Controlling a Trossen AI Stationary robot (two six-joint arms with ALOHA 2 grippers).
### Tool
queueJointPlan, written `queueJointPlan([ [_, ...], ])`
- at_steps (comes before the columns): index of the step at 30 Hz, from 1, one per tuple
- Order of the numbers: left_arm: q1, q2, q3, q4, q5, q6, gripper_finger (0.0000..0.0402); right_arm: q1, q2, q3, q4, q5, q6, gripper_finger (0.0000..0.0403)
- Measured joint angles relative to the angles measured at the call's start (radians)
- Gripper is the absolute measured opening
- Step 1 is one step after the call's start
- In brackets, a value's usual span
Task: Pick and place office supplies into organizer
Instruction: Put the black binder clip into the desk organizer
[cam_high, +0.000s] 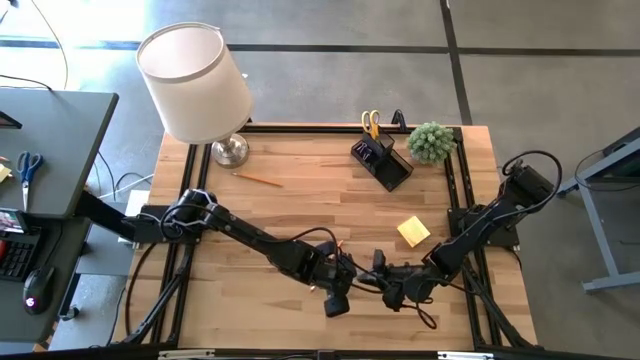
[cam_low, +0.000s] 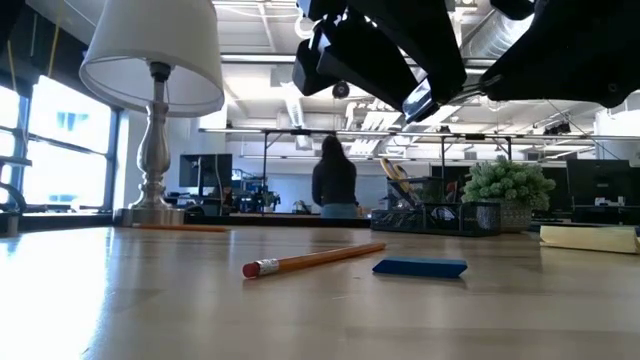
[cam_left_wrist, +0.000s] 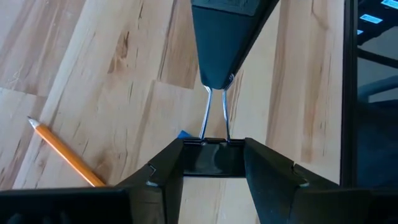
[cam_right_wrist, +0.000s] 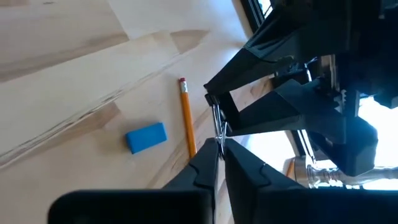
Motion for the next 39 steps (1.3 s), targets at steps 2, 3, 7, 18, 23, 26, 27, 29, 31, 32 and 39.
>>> queueJointPlan([
  [2, 0.000, 0.000, 0.000, 0.001, -0.004, 0.000, 0.0133, 0.000, 0.000, 0.000, 0.002, 0.000, 0.012, 0.0016],
  [3, 0.000, 0.000, 0.000, 0.001, -0.005, 0.000, 0.0133, 0.000, 0.000, 0.000, 0.001, 0.003, 0.017, 0.0017],
  [7, 0.000, 0.000, 0.000, -0.004, -0.006, 0.000, 0.0144, 0.000, 0.000, 0.000, -0.001, 0.022, 0.015, 0.0005],
  [18, 0.000, -0.022, 0.000, -0.070, -0.075, -0.001, 0.0235, -0.018, 0.000, 0.000, -0.022, 0.036, 0.059, 0.0001],
  [23, -0.002, -0.059, 0.026, -0.207, -0.122, -0.006, 0.0269, -0.108, 0.000, 0.000, -0.140, 0.150, 0.131, 0.0001],
  [26, -0.017, -0.080, 0.050, -0.297, -0.238, -0.016, 0.0278, -0.192, -0.004, 0.000, -0.212, 0.180, 0.202, 0.0001],
  [27, -0.024, -0.085, 0.053, -0.345, -0.296, -0.018, 0.0279, -0.225, -0.006, 0.000, -0.222, 0.165, 0.229, 0.0001],
  [29, -0.038, -0.086, 0.058, -0.366, -0.397, -0.028, 0.0279, -0.297, -0.024, 0.000, -0.264, 0.133, 0.273, 0.0001],
  [31, -0.060, -0.092, 0.055, -0.441, -0.491, -0.046, 0.0274, -0.380, -0.036, 0.001, -0.256, 0.070, 0.303, 0.0001],
  [32, -0.069, -0.093, 0.054, -0.439, -0.535, -0.048, 0.0272, -0.421, -0.055, -0.001, -0.275, 0.043, 0.312, 0.0001],
  [39, -0.116, -0.098, -0.059, -0.362, -0.625, 0.013, 0.0243, -0.763, -0.187, 0.001, -0.235, -0.141, 0.329, 0.0000],
])
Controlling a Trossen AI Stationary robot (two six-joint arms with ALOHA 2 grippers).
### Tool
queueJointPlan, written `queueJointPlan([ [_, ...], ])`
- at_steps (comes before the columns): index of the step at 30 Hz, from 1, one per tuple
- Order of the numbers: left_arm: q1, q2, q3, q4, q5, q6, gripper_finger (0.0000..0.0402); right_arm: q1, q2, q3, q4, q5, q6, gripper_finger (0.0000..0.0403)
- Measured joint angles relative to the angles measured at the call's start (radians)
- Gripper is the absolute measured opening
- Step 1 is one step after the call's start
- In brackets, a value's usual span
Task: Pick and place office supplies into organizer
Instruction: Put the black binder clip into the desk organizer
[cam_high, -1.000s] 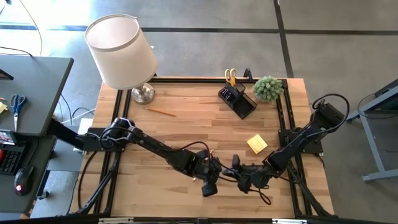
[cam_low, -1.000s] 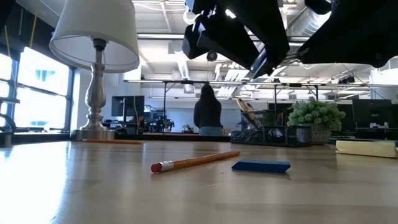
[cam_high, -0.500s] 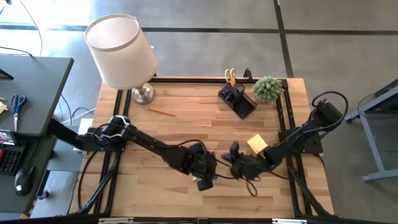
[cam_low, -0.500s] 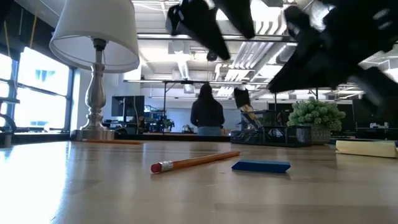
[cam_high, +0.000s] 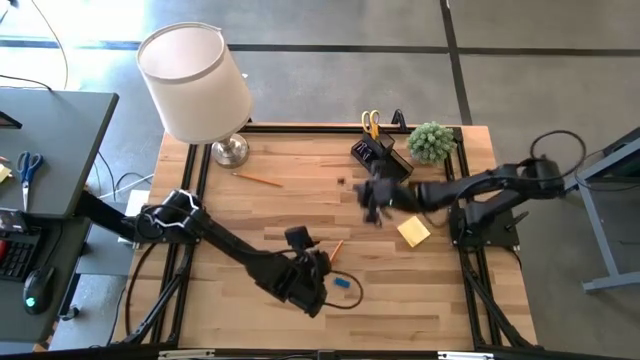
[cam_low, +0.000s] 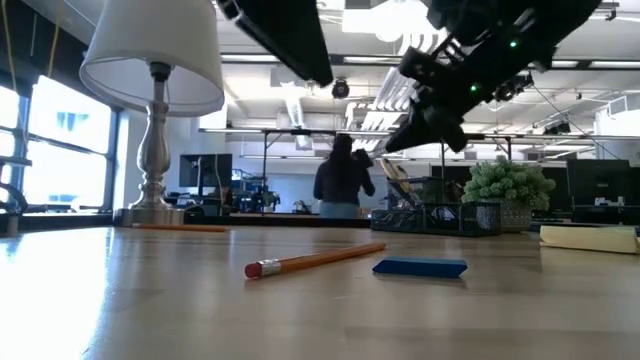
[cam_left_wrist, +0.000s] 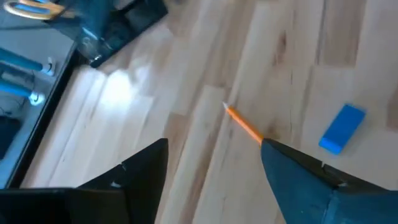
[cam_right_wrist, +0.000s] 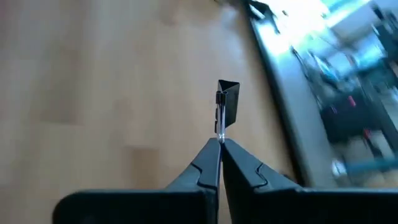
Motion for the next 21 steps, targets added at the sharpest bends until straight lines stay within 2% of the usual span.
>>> queueJointPlan([
  [4, -0.003, 0.001, -0.075, 0.111, 0.015, 0.090, 0.0227, -0.188, -0.039, 0.001, 0.018, -0.041, -0.030, 0.0000],
  [11, 0.026, -0.047, -0.220, 0.304, 0.029, 0.233, 0.0206, -0.424, -0.029, 0.000, 0.032, -0.220, -0.008, 0.0000],
  [15, 0.058, -0.134, -0.357, 0.464, 0.051, 0.269, 0.0198, -0.473, -0.024, 0.000, 0.030, -0.263, 0.035, 0.0000],
  [18, 0.077, -0.218, -0.483, 0.634, 0.118, 0.305, 0.0193, -0.485, -0.012, 0.000, 0.004, -0.262, 0.041, 0.0000],
  [21, 0.085, -0.295, -0.605, 0.881, 0.214, 0.361, 0.0190, -0.485, 0.000, -0.001, -0.031, -0.256, 0.057, 0.0000],
])
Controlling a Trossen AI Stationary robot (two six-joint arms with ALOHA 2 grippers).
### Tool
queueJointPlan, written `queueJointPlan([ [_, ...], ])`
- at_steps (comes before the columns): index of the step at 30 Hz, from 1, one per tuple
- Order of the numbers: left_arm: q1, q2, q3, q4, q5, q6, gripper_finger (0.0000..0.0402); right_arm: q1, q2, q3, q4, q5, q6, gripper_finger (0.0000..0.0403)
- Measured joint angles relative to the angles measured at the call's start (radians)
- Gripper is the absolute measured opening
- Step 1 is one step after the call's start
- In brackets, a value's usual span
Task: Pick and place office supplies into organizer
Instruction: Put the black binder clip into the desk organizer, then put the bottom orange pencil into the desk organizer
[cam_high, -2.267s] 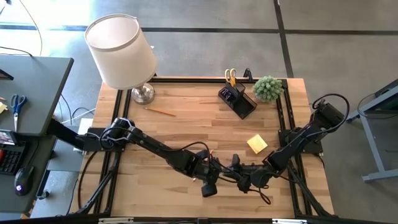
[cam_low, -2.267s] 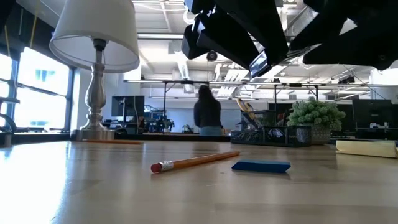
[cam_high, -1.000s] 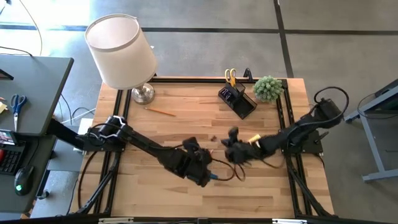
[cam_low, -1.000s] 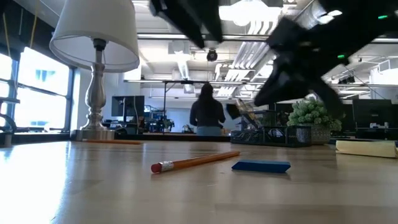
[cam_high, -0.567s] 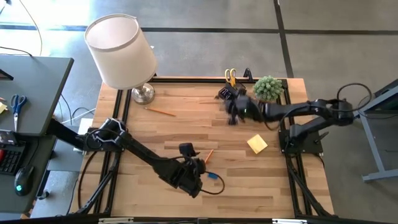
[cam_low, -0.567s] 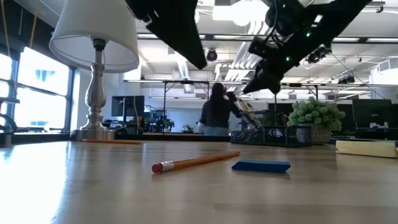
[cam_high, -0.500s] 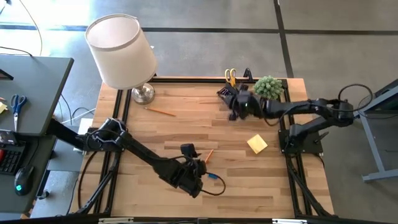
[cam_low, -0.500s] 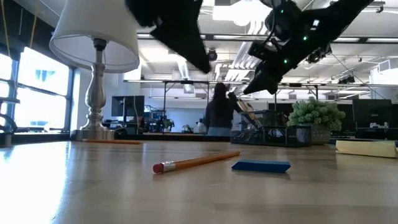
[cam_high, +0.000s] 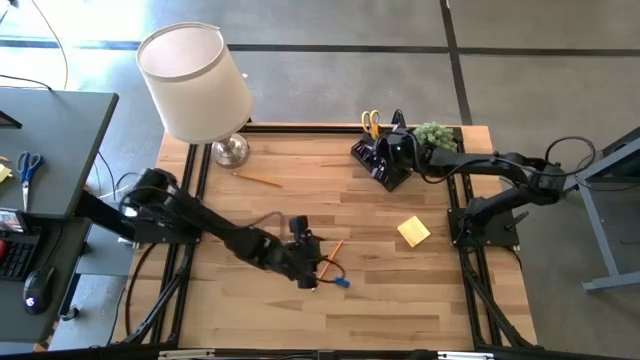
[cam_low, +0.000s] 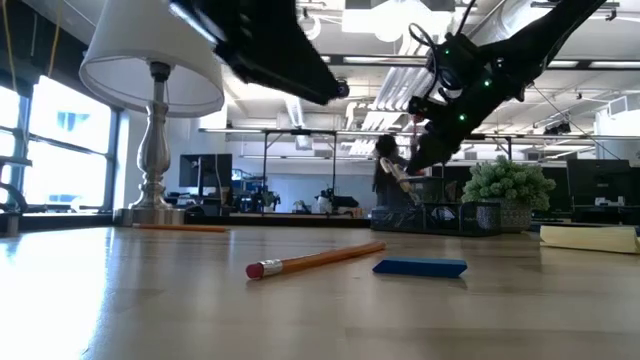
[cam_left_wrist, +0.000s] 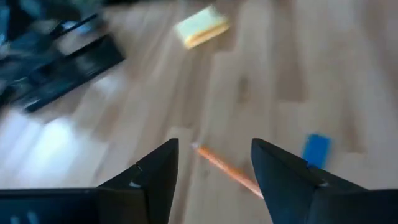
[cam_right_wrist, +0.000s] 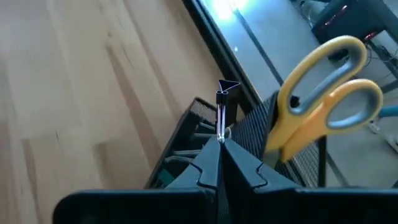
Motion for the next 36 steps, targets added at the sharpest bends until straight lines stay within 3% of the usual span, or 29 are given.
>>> queueJointPlan([
  [7, 0.011, -0.070, -0.228, 0.606, 0.187, 0.065, 0.0189, -0.010, 0.038, 0.000, -0.028, 0.003, 0.061, 0.0008],
  [10, 0.011, -0.067, -0.266, 0.726, 0.238, 0.065, 0.0189, -0.011, 0.058, 0.000, -0.021, -0.007, 0.077, 0.0016],
  [18, 0.009, -0.066, -0.268, 0.784, 0.297, 0.046, 0.0189, -0.012, 0.091, 0.000, -0.014, -0.020, 0.104, 0.0030],
  [31, 0.010, -0.065, -0.269, 0.762, 0.288, 0.046, 0.0189, -0.012, 0.089, 0.001, -0.011, -0.022, 0.108, 0.0063],
  [36, 0.010, -0.065, -0.269, 0.758, 0.287, 0.044, 0.0189, -0.012, 0.088, 0.001, -0.011, -0.117, 0.121, 0.0060],
])
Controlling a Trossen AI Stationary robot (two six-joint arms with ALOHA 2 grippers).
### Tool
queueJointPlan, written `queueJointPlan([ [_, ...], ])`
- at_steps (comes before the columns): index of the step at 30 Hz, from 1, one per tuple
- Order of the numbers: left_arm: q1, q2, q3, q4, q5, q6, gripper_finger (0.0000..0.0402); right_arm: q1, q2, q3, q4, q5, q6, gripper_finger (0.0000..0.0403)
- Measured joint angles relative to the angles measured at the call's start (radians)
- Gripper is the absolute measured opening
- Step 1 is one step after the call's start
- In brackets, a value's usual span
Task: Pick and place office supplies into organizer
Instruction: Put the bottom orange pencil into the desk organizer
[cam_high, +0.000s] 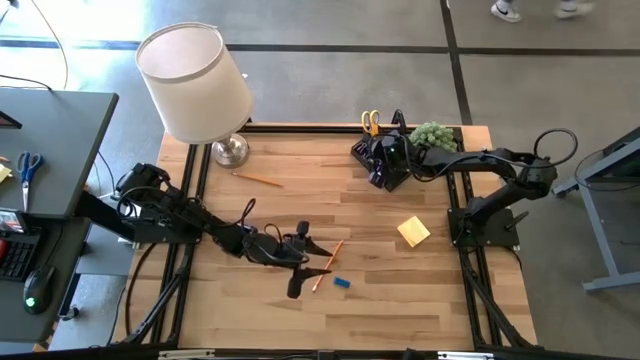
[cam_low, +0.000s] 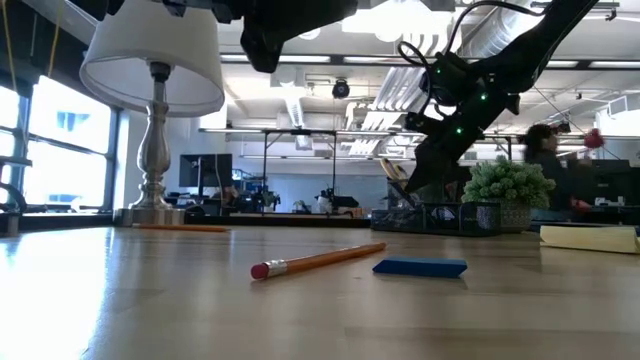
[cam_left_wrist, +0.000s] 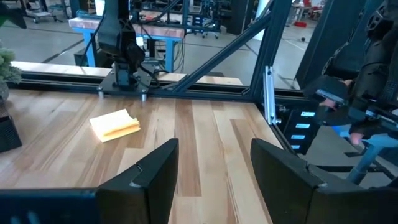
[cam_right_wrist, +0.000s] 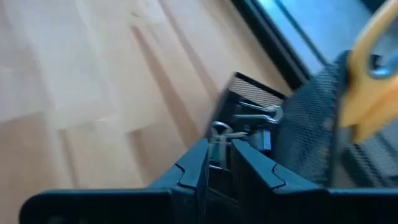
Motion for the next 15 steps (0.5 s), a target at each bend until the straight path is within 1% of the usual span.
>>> queueJointPlan([
  [2, 0.000, 0.000, 0.000, -0.001, 0.000, 0.000, 0.0188, 0.000, 0.000, 0.000, -0.002, -0.037, 0.023, 0.0056],
  [7, 0.000, 0.000, 0.000, -0.020, -0.002, 0.000, 0.0188, 0.028, -0.006, 0.000, -0.001, -0.075, 0.037, 0.0043],
  [12, 0.000, 0.000, 0.000, -0.074, -0.074, -0.015, 0.0189, 0.151, -0.056, 0.000, 0.018, -0.119, 0.047, 0.0029],
  [15, 0.000, 0.001, 0.000, -0.084, -0.079, -0.024, 0.0188, 0.246, -0.094, 0.000, -0.017, -0.119, 0.085, 0.0025],
])
